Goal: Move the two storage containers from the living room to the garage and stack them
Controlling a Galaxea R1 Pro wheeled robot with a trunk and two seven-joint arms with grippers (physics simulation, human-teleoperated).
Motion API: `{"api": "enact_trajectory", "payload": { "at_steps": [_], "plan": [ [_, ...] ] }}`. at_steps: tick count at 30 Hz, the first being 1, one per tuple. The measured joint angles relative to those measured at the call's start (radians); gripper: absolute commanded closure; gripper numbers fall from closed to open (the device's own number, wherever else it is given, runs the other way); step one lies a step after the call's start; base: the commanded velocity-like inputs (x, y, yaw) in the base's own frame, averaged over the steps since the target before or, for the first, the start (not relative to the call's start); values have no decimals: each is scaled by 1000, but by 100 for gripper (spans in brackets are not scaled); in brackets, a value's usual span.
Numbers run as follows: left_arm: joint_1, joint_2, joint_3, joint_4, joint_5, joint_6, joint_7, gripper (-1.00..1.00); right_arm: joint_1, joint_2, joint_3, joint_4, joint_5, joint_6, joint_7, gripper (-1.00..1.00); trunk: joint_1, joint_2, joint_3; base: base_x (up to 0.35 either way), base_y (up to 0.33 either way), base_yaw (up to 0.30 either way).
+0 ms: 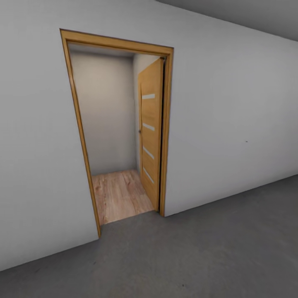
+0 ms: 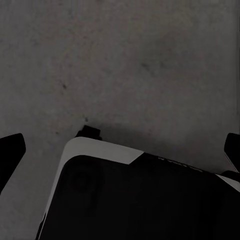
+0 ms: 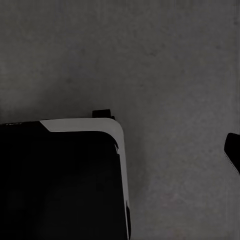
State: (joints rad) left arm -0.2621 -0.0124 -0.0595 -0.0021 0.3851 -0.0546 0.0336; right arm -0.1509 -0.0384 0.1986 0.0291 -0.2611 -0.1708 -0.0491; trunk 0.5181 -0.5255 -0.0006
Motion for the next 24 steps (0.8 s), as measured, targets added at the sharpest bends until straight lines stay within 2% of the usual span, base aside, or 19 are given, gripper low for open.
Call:
{"api": "enact_trajectory", "payload": {
  "at_steps": [4, 13, 24],
  "plan": [
    [0, -1, 0, 0, 0, 0, 0, -100, 0, 0, 0, 0, 0, 0, -2, -100, 0, 0, 0, 321, 0, 99],
    [0, -1, 0, 0, 0, 1, 0, -100, 0, 0, 0, 0, 0, 0, -3, -100, 0, 0, 0, 321, 0, 227],
    [0, -3, -1, 0, 0, 1, 0, -100, 0, 1, 0, 0, -2, 0, -2, -100, 0, 0, 0, 321, -9, 28]
  ]
}}
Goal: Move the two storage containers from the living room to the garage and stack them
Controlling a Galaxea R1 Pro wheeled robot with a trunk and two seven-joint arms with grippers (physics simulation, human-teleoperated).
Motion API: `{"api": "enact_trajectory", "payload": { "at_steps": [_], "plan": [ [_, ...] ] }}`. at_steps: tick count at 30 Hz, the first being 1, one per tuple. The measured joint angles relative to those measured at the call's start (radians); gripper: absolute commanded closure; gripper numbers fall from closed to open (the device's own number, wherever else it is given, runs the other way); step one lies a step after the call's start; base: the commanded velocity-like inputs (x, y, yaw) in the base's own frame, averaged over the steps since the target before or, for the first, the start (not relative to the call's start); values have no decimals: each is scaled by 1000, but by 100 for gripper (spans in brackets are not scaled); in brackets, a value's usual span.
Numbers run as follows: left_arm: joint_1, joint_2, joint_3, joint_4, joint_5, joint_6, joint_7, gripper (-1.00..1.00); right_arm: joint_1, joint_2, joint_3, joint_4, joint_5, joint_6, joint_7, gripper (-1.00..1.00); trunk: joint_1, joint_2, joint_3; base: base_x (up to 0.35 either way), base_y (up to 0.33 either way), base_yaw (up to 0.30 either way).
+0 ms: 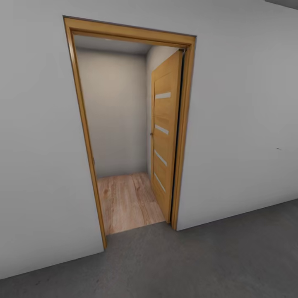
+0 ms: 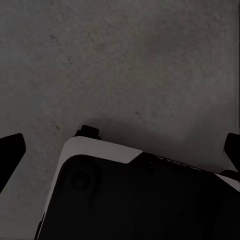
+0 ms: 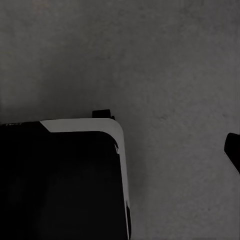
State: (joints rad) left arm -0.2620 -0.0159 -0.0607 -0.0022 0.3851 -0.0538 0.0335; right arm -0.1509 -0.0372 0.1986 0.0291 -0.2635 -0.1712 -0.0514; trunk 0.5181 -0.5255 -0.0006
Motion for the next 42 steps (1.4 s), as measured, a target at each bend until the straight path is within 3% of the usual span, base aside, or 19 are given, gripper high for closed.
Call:
{"api": "enact_trajectory", "payload": {
  "at_steps": [25, 42],
  "plan": [
    [0, 2, 0, 0, 0, 0, 0, -100, 0, 0, -2, 0, 1, 0, 0, -100, 0, 0, 0, 321, -99, 3],
    [0, 4, 1, 0, 2, 0, 1, -100, 0, 0, 0, 0, 3, 0, -2, -100, 0, 0, 0, 323, -28, 238]
  ]
}}
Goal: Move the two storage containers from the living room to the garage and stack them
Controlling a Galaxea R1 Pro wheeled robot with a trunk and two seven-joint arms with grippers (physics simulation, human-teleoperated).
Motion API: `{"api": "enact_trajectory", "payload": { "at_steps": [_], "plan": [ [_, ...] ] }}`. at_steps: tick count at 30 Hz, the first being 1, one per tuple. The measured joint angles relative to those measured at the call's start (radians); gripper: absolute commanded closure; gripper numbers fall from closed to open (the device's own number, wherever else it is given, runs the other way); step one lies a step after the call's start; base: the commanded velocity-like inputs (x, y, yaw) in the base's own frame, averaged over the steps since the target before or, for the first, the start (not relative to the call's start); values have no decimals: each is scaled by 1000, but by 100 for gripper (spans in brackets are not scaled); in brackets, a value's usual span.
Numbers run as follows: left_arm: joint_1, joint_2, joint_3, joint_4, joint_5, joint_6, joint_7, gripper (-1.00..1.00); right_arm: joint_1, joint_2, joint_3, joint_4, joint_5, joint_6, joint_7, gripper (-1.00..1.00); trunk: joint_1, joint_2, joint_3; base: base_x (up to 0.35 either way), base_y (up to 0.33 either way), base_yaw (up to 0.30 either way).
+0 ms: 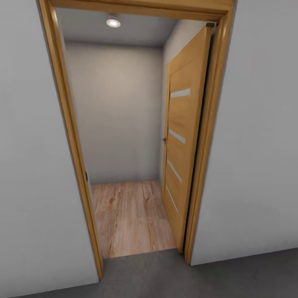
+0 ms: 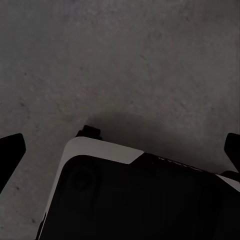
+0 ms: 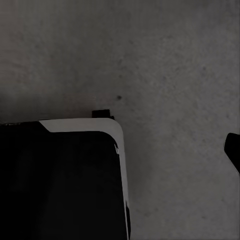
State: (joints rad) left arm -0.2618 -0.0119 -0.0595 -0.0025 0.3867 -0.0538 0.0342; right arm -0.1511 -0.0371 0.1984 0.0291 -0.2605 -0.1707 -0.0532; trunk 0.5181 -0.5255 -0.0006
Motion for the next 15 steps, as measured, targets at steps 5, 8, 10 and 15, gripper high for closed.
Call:
{"api": "enact_trajectory", "payload": {
  "at_steps": [5, 8, 10, 15],
  "plan": [
    [0, 0, 0, 0, 0, 0, 0, -100, 0, 0, 0, 0, 0, 0, 0, -100, 0, 0, 0, 324, 0, 260],
    [0, 0, 0, 0, -1, 0, 0, -100, 0, 0, 0, 0, 1, 0, 1, -100, 0, 0, 0, 324, 0, 135],
    [0, 0, 0, 0, -1, 0, 0, -100, 0, 0, 0, 0, 1, -1, 1, -100, 0, 0, 0, 324, 0, 59],
    [0, 0, 0, 0, -1, 0, -1, -100, 0, -1, 0, 0, 1, -1, 0, -100, 0, 0, 0, 324, 0, 16]
  ]
}}
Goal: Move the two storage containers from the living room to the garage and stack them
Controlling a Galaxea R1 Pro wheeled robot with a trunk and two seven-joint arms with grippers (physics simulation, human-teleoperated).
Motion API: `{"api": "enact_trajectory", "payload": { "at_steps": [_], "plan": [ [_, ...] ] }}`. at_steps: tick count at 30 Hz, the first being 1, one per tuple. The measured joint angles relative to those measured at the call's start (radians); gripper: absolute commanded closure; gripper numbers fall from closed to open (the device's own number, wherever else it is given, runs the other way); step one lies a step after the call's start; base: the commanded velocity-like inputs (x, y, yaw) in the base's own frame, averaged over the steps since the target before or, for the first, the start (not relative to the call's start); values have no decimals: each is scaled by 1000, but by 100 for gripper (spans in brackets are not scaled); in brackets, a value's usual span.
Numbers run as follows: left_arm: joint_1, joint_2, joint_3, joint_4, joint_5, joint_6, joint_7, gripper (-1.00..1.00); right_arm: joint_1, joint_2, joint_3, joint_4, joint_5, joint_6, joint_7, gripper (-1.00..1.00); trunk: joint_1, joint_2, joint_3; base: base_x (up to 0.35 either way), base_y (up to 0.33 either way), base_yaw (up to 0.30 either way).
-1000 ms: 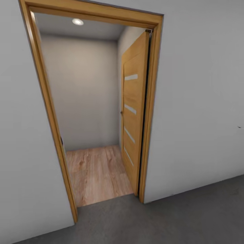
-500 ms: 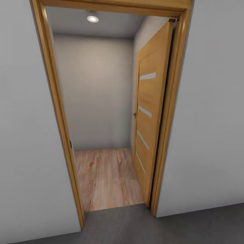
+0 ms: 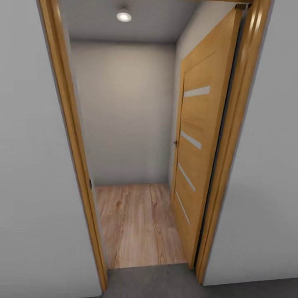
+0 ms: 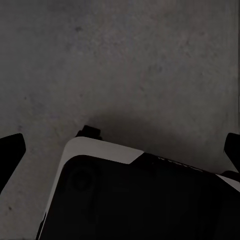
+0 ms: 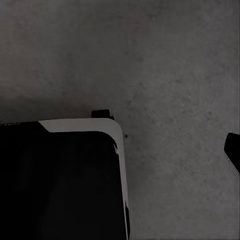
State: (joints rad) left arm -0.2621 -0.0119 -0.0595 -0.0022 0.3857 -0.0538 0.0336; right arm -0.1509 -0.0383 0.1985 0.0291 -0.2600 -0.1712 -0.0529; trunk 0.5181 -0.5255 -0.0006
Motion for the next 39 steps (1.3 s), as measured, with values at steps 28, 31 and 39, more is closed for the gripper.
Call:
{"api": "enact_trajectory", "payload": {
  "at_steps": [28, 31, 39],
  "plan": [
    [0, 0, -1, 0, 0, -1, 0, -100, 0, 0, 0, 0, -2, 0, 0, -100, 0, 0, 0, 324, -2, 39],
    [0, -1, -1, 0, 0, -1, 0, -100, 0, 0, 0, 0, -2, 0, -1, -100, 0, 0, 0, 313, -95, 118],
    [0, -2, -1, 0, -1, -1, 0, -100, 0, 1, 0, 0, -1, 0, -1, -100, 0, 0, 0, 292, -145, 24]
  ]
}}
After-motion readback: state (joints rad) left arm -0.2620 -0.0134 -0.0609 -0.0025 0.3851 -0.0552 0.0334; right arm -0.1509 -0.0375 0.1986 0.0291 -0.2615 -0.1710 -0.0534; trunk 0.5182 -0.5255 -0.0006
